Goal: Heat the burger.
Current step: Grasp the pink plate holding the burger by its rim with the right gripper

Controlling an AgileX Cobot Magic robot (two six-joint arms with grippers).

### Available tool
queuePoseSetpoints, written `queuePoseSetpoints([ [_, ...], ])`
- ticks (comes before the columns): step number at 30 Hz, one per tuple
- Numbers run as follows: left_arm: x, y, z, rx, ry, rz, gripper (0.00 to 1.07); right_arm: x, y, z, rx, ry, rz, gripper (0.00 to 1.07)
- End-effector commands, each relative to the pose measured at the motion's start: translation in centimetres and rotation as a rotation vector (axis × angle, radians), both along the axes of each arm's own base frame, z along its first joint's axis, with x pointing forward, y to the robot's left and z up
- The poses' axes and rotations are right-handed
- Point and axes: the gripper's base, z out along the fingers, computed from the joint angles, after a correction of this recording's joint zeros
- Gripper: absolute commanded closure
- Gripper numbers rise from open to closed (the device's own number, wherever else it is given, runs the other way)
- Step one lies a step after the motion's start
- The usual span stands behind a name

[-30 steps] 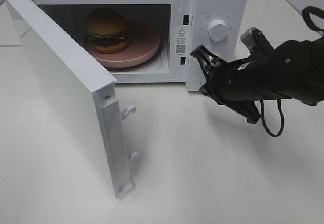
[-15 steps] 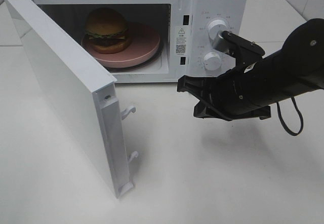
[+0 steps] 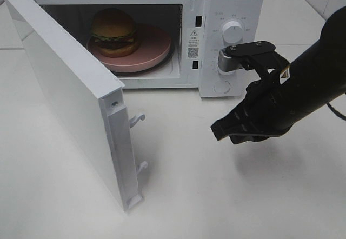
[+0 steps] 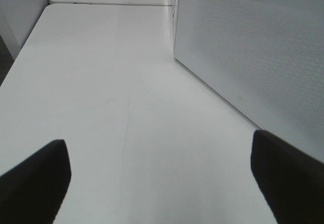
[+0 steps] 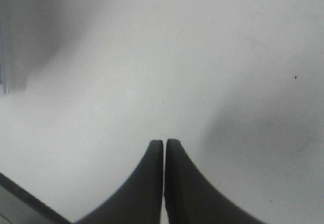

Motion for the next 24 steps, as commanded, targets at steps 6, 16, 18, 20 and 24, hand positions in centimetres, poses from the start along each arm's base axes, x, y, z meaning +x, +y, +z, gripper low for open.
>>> queuePoseSetpoints([
  [6, -0.3, -0.1, 0.1, -0.01, -0.026, 0.004, 0.18, 0.1, -0.4, 2.6, -0.181, 0.019, 0.409, 1.03],
  [16, -0.3, -0.1, 0.1, -0.01, -0.026, 0.004, 0.18, 0.3, -0.3, 3.6, -0.301, -0.086, 0.943, 1.02],
  [18, -0.3, -0.1, 0.1, -0.01, -0.026, 0.004, 0.18, 0.6, -0.3, 4.0, -0.351, -0.146, 1.114, 1.0],
  [20, -0.3, -0.1, 0.1, -0.01, -0.026, 0.004, 0.18, 0.8, -0.3, 4.2, -0.385, -0.187, 1.247, 0.99],
  [24, -0.3, -0.1, 0.1, -0.01, -0.026, 0.004, 0.18, 0.9, -0.2, 4.3, -0.417, -0.238, 1.39, 0.98],
])
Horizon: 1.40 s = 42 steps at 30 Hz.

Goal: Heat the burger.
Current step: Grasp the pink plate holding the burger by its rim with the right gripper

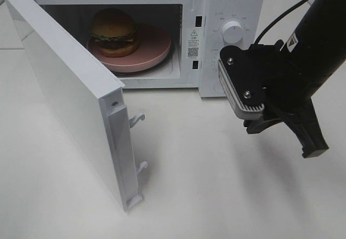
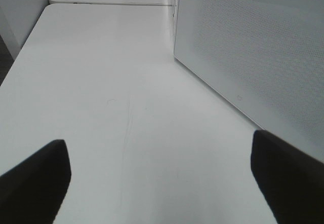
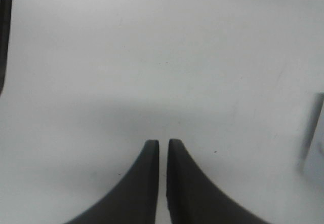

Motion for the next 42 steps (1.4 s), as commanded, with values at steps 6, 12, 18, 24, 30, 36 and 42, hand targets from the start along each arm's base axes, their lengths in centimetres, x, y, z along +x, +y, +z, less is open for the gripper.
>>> queuePoseSetpoints([
  [6, -0.3, -0.1, 0.1, -0.01, -0.026, 0.004, 0.18, 0.8, 0.1, 0.7, -0.012, -0.14, 0.216, 0.86],
  [12, -0.3, -0.1, 0.1, -0.01, -0.026, 0.004, 0.18, 1.5, 0.3, 1.0, 0.01, -0.216, 0.21, 0.56],
  [18, -0.3, -0.1, 0.1, -0.01, -0.026, 0.004, 0.18, 1.5, 0.5, 1.0, 0.029, -0.22, 0.187, 0.18],
  [24, -0.3, -0.1, 0.1, -0.01, -0.026, 0.004, 0.18, 2.0, 0.7, 0.6, 0.038, -0.239, 0.151, 0.14],
  [30, -0.3, -0.1, 0.1, -0.01, -0.026, 0.004, 0.18, 2.8, 2.2, 0.3, 0.0, -0.292, 0.186, 0.15],
  [36, -0.3, -0.1, 0.1, -0.01, -0.026, 0.004, 0.18, 4.2, 4.4, 0.3, -0.002, -0.346, 0.208, 0.17],
  [42, -0.3, -0.1, 0.1, -0.01, -0.026, 0.004, 0.18, 6.3, 6.0, 0.0, 0.018, -0.367, 0.187, 0.19],
])
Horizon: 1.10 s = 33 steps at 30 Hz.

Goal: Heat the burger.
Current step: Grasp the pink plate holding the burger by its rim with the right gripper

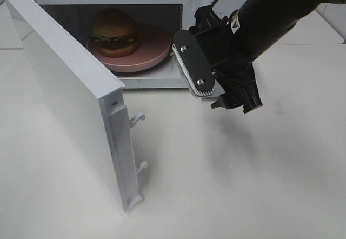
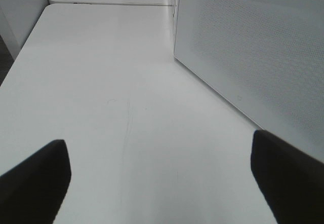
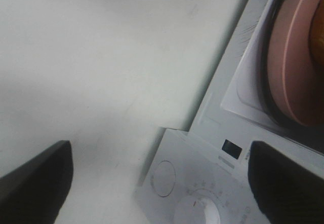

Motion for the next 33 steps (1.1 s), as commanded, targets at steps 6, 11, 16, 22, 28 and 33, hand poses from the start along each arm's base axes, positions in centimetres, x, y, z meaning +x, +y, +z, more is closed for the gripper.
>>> queuePoseSetpoints([
  [6, -0.3, -0.1, 0.1, -0.01, -0.026, 0.004, 0.18, 1.6, 1.7, -0.4, 0.023, -0.019, -0.005, 0.2],
  [11, -0.3, -0.1, 0.1, -0.01, -0.026, 0.004, 0.18, 3.3, 3.6, -1.0, 0.087, -0.055, -0.026, 0.21],
  [16, -0.3, -0.1, 0.1, -0.01, -0.026, 0.004, 0.18, 4.3, 4.3, -1.6, 0.084, -0.052, -0.039, 0.21],
  [22, -0.3, -0.1, 0.1, -0.01, -0.026, 0.004, 0.18, 5.8, 5.3, -2.9, 0.085, -0.042, -0.053, 0.22],
  [28, -0.3, -0.1, 0.1, -0.01, -0.026, 0.004, 0.18, 6.9, 6.1, -3.9, 0.09, -0.036, -0.067, 0.23],
  [33, -0.3, -0.1, 0.1, -0.01, -0.026, 0.004, 0.18, 7.8, 6.7, -4.4, 0.095, -0.039, -0.07, 0.24],
])
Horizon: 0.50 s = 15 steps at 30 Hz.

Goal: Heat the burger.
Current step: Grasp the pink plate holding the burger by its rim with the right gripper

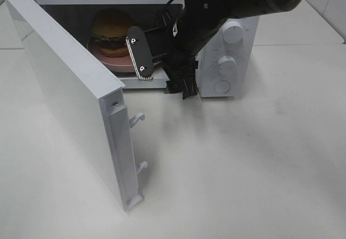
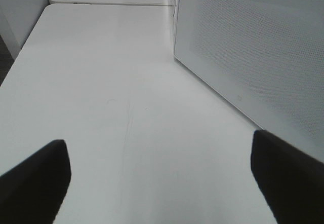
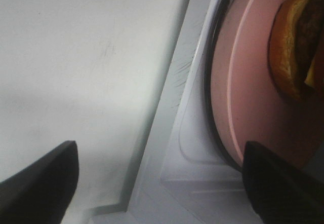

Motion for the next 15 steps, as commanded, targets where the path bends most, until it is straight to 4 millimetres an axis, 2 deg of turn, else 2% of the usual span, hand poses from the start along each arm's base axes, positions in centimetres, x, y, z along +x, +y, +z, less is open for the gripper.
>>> queuePoseSetpoints([
  [1, -0.3, -0.1, 0.1, -0.01, -0.026, 0.004, 0.18, 0.7, 0.7, -0.4, 0.01, -0.009, -0.003, 0.24],
  [15, -0.3, -0.1, 0.1, -0.01, -0.026, 0.004, 0.18, 3.2, 2.4, -1.1, 0.014, -0.023, -0.024, 0.27],
])
